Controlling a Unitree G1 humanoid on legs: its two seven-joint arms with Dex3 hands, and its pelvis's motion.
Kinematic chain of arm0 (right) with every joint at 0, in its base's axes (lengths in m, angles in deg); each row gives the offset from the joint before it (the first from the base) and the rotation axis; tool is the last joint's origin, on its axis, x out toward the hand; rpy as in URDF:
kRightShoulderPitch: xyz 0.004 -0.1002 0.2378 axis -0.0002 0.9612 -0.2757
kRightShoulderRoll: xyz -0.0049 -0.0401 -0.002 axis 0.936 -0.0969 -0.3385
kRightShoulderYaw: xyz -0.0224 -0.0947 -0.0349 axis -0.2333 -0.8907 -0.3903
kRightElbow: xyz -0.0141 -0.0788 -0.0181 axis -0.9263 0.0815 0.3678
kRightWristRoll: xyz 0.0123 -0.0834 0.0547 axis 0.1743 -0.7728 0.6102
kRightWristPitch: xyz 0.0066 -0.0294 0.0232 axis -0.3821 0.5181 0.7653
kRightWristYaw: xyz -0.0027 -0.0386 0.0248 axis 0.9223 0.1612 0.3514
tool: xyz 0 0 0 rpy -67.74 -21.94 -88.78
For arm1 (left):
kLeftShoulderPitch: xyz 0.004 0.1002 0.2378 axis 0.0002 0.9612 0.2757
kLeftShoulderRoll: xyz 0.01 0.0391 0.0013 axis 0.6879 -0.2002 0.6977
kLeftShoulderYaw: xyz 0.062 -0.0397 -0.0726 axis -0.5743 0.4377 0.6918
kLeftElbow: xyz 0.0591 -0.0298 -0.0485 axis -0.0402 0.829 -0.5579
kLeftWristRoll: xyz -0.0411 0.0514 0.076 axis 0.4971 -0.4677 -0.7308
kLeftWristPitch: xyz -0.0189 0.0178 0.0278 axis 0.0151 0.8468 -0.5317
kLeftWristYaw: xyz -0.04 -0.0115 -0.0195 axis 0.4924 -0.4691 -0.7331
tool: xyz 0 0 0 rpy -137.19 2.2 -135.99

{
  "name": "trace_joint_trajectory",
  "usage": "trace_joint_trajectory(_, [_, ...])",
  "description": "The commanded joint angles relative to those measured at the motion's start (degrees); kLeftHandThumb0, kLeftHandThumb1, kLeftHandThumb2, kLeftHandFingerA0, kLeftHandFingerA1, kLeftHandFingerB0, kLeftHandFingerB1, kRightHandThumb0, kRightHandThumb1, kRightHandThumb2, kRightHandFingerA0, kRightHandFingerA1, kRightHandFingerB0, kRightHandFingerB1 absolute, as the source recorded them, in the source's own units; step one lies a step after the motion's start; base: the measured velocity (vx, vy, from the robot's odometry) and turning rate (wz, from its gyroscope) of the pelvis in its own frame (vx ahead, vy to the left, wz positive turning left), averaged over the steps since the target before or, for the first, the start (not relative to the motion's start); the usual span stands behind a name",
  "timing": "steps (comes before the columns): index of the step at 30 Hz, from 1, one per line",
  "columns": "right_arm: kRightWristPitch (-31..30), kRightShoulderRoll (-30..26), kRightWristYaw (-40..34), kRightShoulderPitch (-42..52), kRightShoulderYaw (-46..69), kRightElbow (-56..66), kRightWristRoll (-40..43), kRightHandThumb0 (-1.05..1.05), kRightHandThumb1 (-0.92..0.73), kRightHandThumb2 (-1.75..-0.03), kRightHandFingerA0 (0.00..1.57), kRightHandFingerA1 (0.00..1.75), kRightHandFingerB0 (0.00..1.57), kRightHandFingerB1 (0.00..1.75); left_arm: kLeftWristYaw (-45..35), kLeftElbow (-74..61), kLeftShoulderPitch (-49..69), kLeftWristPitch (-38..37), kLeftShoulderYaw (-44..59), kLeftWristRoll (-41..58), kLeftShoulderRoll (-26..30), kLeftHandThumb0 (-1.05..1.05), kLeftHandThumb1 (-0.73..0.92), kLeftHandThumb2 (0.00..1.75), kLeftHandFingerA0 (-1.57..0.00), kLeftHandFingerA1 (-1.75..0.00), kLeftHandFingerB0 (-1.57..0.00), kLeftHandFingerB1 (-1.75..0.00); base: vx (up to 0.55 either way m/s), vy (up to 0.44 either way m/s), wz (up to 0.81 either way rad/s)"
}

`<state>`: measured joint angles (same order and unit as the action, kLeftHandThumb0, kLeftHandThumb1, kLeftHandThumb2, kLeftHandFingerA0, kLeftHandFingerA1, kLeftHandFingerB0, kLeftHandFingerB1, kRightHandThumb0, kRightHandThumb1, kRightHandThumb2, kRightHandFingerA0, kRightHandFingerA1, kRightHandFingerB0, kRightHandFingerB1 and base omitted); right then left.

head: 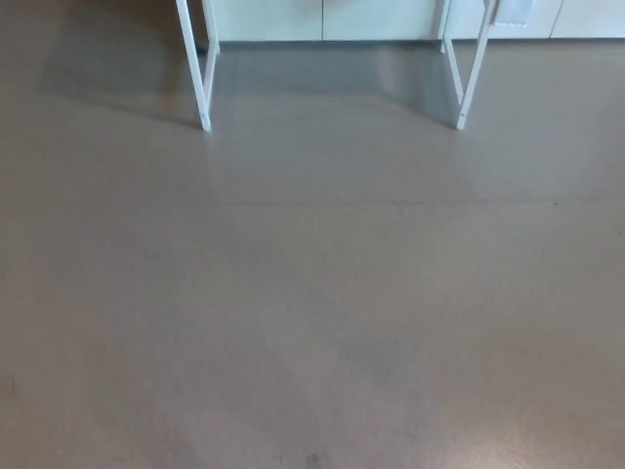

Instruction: The robot walks towards a table in front, picks a dumpling toy with left hand and puts it in an orange round plate

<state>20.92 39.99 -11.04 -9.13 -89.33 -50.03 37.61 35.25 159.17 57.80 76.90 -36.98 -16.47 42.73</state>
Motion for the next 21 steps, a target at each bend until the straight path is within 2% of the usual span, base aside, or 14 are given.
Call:
trace_joint_trajectory(1, [2.03, -0.75, -1.76, 0.11, -0.38, -0.87, -1.13, -0.38, -0.66, -0.6, 0.81, 0.46, 0.47, 0.35, 1.14, 0.73, 0.49, -3.4, -0.16, -0.32, 1.16, -0.37, 0.63, 0.59, -0.75, -0.67, -0.33, -0.32, -0.02, 0.018, 0.23])
trace_joint_trajectory(5, [3.35, -0.84, -3.84, 1.15, -2.18, -0.87, -2.81, -0.38, -0.67, -0.6, 0.8, 0.46, 0.46, 0.35, 1.53, 1.07, 1.27, -4.0, -1.05, -1.12, 1.28, -0.38, 0.64, 0.59, -0.74, -0.66, -0.35, -0.32, -0.01, 0.008, 0.04])
trace_joint_trajectory(6, [3.7, -0.84, -3.85, 1.35, -2.07, -0.97, -2.63, -0.37, -0.67, -0.6, 0.8, 0.46, 0.45, 0.35, 1.91, 1.06, 1.5, -4.32, -1.19, -1.25, 1.25, -0.37, 0.63, 0.59, -0.85, -0.79, -0.37, -0.32, 0.02, 0.079, -0.08])
trace_joint_trajectory(9, [4.67, -0.77, -4.13, 1.63, -2.1, -0.76, -2.43, -0.37, -0.67, -0.6, 0.81, 0.47, 0.45, 0.35, 2.36, 1.02, 1.77, -4.74, -1.08, -1.0, 1.28, -0.37, 0.63, 0.59, -0.85, -0.78, -0.37, -0.32, 0.08, 0.165, -0.07])
trace_joint_trajectory(11, [4.82, -0.53, -4.18, 1.35, -2.39, -1.01, -2.69, -0.36, -0.68, -0.6, 0.82, 0.47, 0.46, 0.35, 1.72, 0.88, 1.97, -4.81, -0.53, -0.29, 1.36, -0.36, 0.64, 0.59, -0.75, -0.69, -0.36, -0.33, 0.15, 0.263, -0.29])
trace_joint_trajectory(14, [4.71, -0.6, -4.03, 1.09, -2.76, -1.16, -2.91, -0.37, -0.68, -0.6, 0.85, 0.47, 0.45, 0.34, 1.11, 0.79, 2.29, -5.12, 0.06, 0.37, 1.03, -0.35, 0.63, 0.59, -0.75, -0.7, -0.36, -0.32, 0.07, 0.436, -0.19])
trace_joint_trajectory(17, [4.91, -0.66, -3.69, 0.88, -2.71, -0.88, -2.73, -0.37, -0.68, -0.6, 0.82, 0.47, 0.45, 0.34, 3.01, 0.94, 2.06, -5.8, -1.47, -1.57, 1.22, -0.36, 0.63, 0.59, -0.73, -0.68, -0.37, -0.33, 0.19, 0.166, 0.01])
trace_joint_trajectory(18, [4.71, -0.48, -3.95, 0.15, -2.85, -0.92, -2.93, -0.37, -0.67, -0.6, 0.81, 0.47, 0.45, 0.35, 2.56, 0.94, 1.39, -5.58, -0.76, -0.71, 1.1, -0.34, 0.64, 0.59, -0.8, -0.79, -0.37, -0.33, 0.22, 0.065, 0.06])
trace_joint_trajectory(21, [4.57, 0.02, -5.02, -3.26, -2.67, -1.26, -3.06, -0.38, -0.68, -0.6, 0.84, 0.47, 0.45, 0.35, 3.81, 0.46, -1.95, -6.03, 0.37, 0.35, 0.56, -0.31, 0.63, 0.59, -0.8, -0.83, -0.39, -0.33, 0.19, -0.019, 0.07])
